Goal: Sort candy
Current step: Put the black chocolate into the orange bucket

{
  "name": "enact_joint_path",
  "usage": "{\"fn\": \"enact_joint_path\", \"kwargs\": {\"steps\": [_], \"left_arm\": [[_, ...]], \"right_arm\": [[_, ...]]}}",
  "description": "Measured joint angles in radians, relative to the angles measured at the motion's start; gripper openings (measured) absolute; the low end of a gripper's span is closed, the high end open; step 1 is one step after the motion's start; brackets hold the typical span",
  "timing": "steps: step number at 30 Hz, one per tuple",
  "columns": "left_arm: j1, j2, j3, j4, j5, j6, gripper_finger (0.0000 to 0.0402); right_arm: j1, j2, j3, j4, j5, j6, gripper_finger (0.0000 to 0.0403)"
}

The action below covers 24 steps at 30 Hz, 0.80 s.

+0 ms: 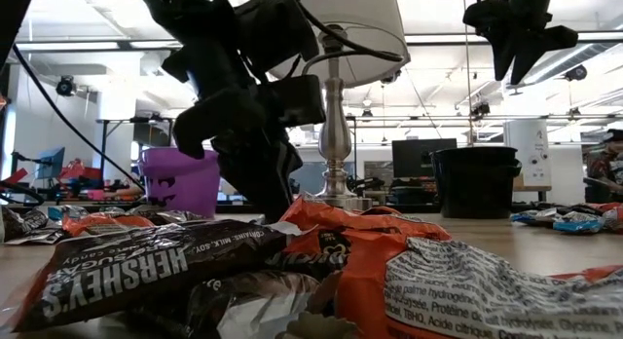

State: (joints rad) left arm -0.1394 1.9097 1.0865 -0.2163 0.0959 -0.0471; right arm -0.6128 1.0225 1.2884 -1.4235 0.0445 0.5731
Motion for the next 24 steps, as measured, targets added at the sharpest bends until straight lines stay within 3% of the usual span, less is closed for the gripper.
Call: {"fn": "enact_joint_path", "kwargs": {"steps": [12, 20, 24], "left_arm": [[-0.006, -0.036, 0.094, -0.192, 0.000, 0.009, 0.0001], [-0.025, -0.068, 0.261, -0.514, 0.001, 0.091, 0.0000], [-0.040, -0.122, 0.288, -0.603, 0.001, 0.086, 0.0000]], "right_arm": [[0.000, 0.000, 0.000, 0.000, 0.001, -0.012, 0.0143], [0.000, 0.000, 0.000, 0.000, 0.002, -0.038, 0.0145], [0.000, 0.000, 0.000, 0.000, 0.003, -0.051, 0.0145]]}}
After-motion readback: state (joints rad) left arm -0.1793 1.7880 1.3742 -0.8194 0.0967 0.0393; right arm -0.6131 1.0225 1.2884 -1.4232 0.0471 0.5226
